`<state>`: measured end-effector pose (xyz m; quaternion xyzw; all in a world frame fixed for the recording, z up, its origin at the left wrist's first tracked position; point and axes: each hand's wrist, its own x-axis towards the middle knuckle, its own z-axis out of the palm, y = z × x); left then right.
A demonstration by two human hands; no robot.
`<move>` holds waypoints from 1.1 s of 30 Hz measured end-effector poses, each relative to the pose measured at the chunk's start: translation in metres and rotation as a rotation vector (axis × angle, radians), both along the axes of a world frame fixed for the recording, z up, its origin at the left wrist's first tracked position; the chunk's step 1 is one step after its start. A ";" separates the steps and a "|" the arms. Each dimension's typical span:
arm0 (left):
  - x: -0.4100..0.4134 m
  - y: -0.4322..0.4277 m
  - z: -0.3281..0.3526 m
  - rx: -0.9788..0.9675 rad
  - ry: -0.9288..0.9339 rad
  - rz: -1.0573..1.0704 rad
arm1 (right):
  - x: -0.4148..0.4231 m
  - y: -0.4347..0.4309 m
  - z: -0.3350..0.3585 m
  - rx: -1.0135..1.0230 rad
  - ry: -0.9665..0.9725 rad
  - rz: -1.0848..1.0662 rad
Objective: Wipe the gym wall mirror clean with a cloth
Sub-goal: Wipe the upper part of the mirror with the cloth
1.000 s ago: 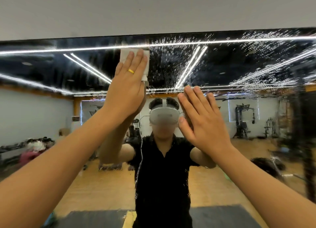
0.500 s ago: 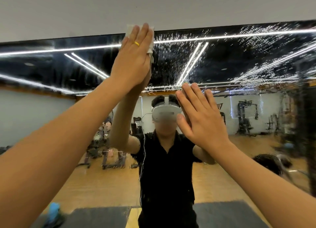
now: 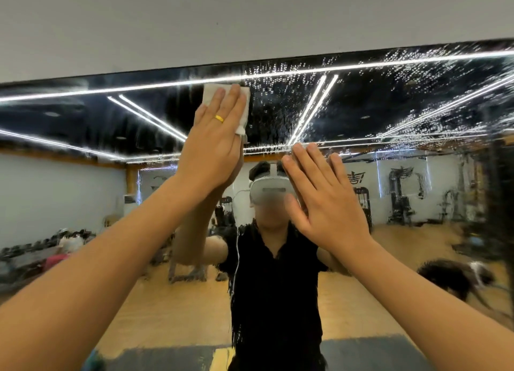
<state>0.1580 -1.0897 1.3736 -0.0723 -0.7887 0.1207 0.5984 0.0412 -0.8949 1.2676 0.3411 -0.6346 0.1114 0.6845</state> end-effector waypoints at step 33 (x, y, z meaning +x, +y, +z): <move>0.030 -0.062 0.049 0.150 0.054 0.008 | -0.001 -0.001 0.000 0.022 -0.038 0.007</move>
